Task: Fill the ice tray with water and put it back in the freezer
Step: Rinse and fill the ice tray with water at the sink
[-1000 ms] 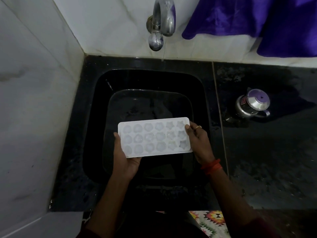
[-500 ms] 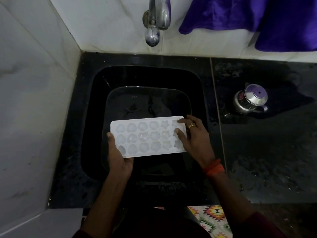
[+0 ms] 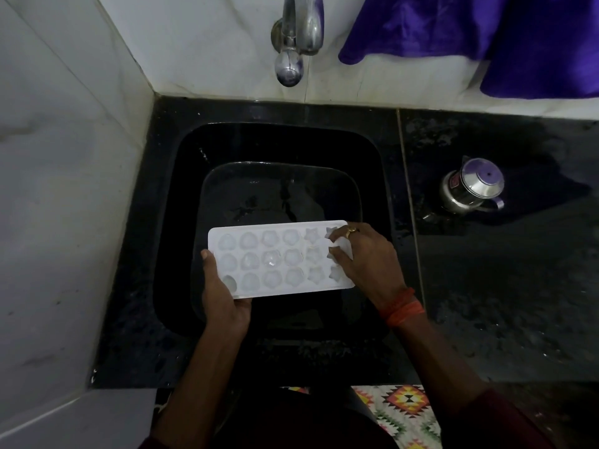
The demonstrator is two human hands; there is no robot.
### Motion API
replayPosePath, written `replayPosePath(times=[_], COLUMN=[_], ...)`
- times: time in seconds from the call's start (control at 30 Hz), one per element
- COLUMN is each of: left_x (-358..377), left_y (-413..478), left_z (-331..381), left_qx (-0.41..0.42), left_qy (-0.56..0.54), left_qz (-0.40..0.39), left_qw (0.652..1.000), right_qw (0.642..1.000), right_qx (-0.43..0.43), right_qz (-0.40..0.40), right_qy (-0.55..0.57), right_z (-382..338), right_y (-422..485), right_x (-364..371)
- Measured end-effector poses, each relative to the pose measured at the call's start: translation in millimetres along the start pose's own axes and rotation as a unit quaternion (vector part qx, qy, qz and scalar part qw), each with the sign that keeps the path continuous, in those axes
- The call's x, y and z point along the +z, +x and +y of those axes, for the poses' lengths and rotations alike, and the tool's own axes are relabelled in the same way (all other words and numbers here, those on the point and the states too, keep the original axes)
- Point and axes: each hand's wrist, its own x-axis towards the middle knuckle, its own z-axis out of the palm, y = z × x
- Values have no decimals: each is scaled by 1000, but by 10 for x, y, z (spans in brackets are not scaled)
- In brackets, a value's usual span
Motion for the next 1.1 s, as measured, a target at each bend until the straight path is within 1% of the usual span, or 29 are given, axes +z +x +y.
replayPosePath(times=[0.23,0.33,0.4,0.5,0.63,0.77,0.83,0.97,1.1], left_x=[1,5,11,20,30,24,9,-14,-28], left_y=[-29,-34,-39,-43,-58,-56,-44,-19,-6], left_z=[16,11,9,16,17,8,5,8,10], left_qx=[-2,-1,0,2,2,4,6,6,10], left_qy=[-3,-1,1,0,-3,-7,-5,-7,-6], left_qz=[12,11,16,24,15,10,7,13,13], left_qw=[1000,1000,1000,1000,1000,1000,1000,1000,1000], right_qw=[999,999,999,999,1000,999,999,1000,1000], right_qx=[10,6,12,20,18,17,21,10,19], right_qz=[-35,-43,-41,-35,-21,-31,-24,-11,-16], right_qy=[10,-6,-16,3,12,-11,-14,16,15], right_z=[-13,-28,-42,-45,-35,-49,-53,-68,-79], right_y=[-10,-14,-11,-13,-27,-25,-28,-17,-19], right_x=[5,2,-14,-31,-18,4,-5,-32,-35])
